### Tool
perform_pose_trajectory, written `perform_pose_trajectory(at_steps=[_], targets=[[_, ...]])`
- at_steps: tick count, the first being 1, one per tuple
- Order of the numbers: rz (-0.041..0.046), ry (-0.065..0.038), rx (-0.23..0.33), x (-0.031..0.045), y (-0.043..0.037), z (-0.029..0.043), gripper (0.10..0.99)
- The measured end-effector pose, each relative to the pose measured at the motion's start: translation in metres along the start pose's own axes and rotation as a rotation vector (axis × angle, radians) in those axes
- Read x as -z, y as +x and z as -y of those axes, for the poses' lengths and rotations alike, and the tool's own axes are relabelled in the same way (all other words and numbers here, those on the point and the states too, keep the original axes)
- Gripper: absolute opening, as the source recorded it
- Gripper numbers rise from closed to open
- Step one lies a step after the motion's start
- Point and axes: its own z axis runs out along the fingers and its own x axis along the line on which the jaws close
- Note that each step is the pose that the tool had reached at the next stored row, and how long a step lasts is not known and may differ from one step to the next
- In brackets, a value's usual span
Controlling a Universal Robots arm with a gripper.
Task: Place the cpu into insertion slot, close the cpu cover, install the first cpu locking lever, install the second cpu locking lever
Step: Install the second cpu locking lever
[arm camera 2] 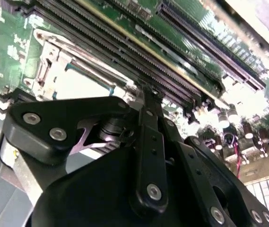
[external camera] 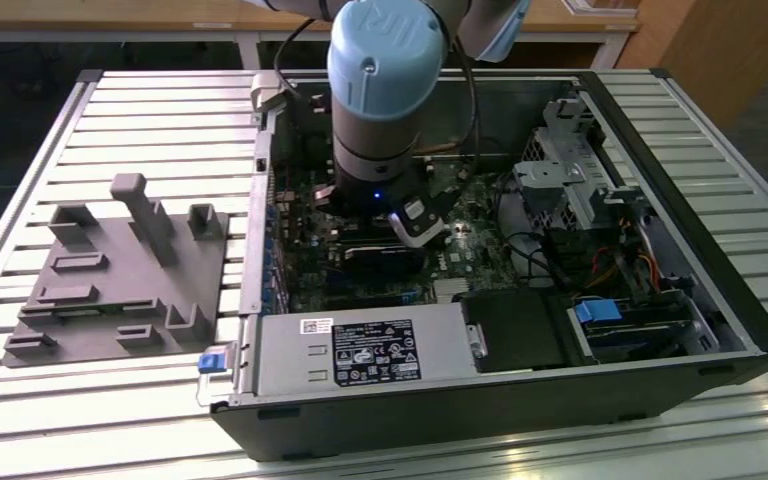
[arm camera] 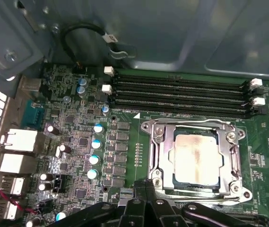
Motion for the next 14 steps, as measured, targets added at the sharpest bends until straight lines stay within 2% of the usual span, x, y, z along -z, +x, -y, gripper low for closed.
perform_pose_trajectory(at_steps=[7,14], targets=[[-0.0002,-0.001,0.000,0.0083,-0.0003,-0.0031,0.106],[-0.0001,-0.001,0.000,0.0206,-0.0005,-0.0073,0.106]])
